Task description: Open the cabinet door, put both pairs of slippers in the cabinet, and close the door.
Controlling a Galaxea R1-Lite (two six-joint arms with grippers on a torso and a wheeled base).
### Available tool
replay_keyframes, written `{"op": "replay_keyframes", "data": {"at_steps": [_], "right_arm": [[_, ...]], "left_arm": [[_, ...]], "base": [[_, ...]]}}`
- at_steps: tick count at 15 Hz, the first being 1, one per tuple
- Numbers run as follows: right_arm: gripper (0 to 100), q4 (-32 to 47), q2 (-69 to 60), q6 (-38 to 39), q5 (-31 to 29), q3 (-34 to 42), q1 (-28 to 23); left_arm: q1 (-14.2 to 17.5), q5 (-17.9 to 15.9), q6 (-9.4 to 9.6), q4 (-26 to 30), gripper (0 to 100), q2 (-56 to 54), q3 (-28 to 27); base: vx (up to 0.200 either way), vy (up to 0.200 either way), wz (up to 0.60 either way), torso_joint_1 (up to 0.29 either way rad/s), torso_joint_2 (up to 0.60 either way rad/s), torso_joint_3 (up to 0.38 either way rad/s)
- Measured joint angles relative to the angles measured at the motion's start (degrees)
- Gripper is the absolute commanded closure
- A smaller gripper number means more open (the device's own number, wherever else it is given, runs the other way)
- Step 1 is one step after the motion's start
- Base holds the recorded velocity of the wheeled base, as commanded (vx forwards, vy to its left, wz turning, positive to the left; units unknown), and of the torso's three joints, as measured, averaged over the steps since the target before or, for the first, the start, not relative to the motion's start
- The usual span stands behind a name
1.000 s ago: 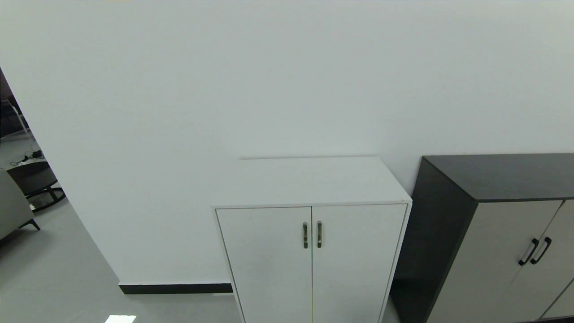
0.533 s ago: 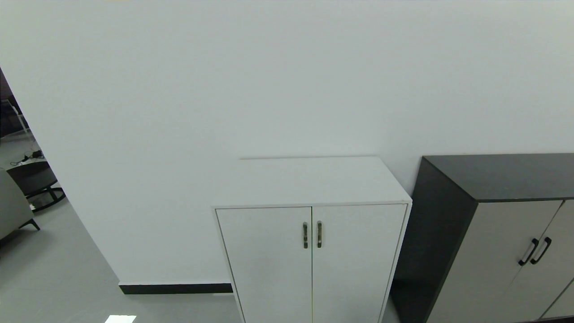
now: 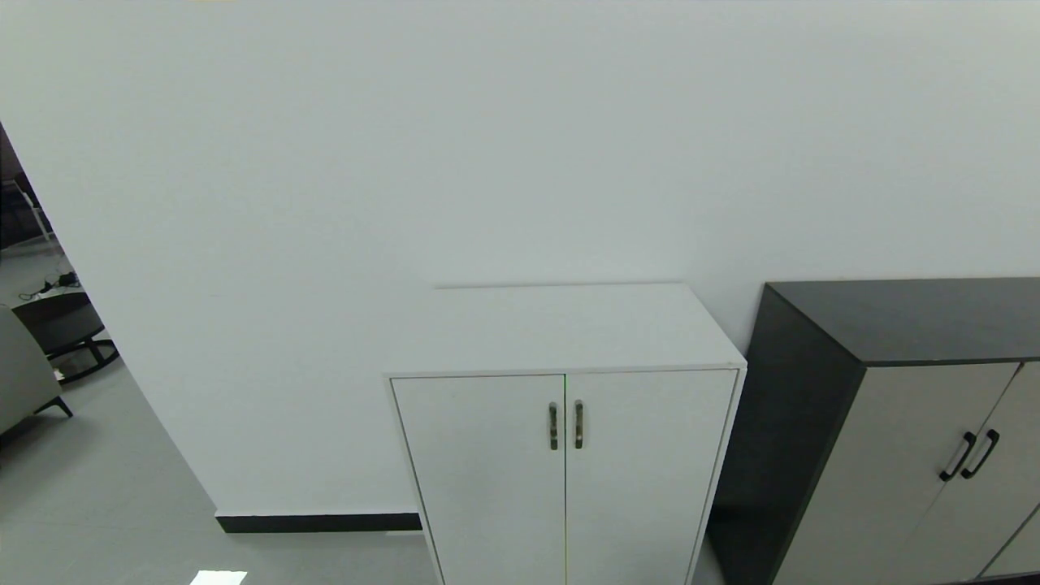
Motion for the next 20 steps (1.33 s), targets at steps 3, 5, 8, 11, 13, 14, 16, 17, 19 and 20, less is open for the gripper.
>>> {"op": "replay_keyframes", "data": {"at_steps": [3,5,8,11,13,14,16,17,19,20], "right_arm": [[100,-0.13,-1.66,2.69,0.0,0.0,-0.62],[100,-0.02,-2.07,0.3,-0.02,-0.07,-0.73],[100,-0.02,-2.24,0.24,-1.24,-0.1,-0.87],[100,0.0,-2.32,0.46,-1.19,-0.1,-0.91],[100,-0.02,-2.32,1.55,-1.02,-0.07,-0.84],[100,-0.02,-2.32,1.68,-0.68,-0.05,-0.87],[100,-0.02,-2.32,1.55,-0.4,-0.05,-0.84],[100,-0.02,-2.32,1.68,-0.4,-0.05,-0.84],[100,-0.02,-2.32,1.74,-0.46,-0.05,-0.84],[100,-0.02,-2.32,1.44,-0.46,-0.02,-0.84]], "left_arm": [[0.05,0.0,0.0,0.0,100,0.0,0.0],[0.02,0.0,0.0,0.0,100,0.0,0.0],[0.0,0.05,-0.07,0.0,100,0.0,0.0],[0.0,-0.13,-0.02,0.0,100,0.0,0.0],[0.0,-0.57,0.11,0.0,100,0.0,0.0],[0.0,-0.68,0.09,0.0,100,0.0,0.0],[0.0,-0.66,0.04,0.0,100,0.0,0.0],[0.0,-0.63,0.02,0.0,100,0.0,0.0],[0.0,-0.61,0.04,0.0,100,0.0,0.0],[0.0,-0.61,0.06,0.0,100,0.0,0.0]], "base": [[0.0,0.0,0.0,0.0,0.0,0.0],[0.0,0.0,0.0,0.0,0.0,0.0],[0.0,0.0,0.0,0.0,0.0,0.0],[0.0,0.0,0.0,0.0,0.0,0.0],[0.0,0.0,0.0,0.0,0.0,0.0],[0.0,0.0,0.0,0.0,0.0,0.0],[0.0,0.0,0.0,0.0,0.0,0.0],[0.0,0.0,0.0,0.0,0.0,0.0],[0.0,0.0,0.0,0.0,0.0,0.0],[0.0,0.0,0.0,0.0,0.0,0.0]]}}
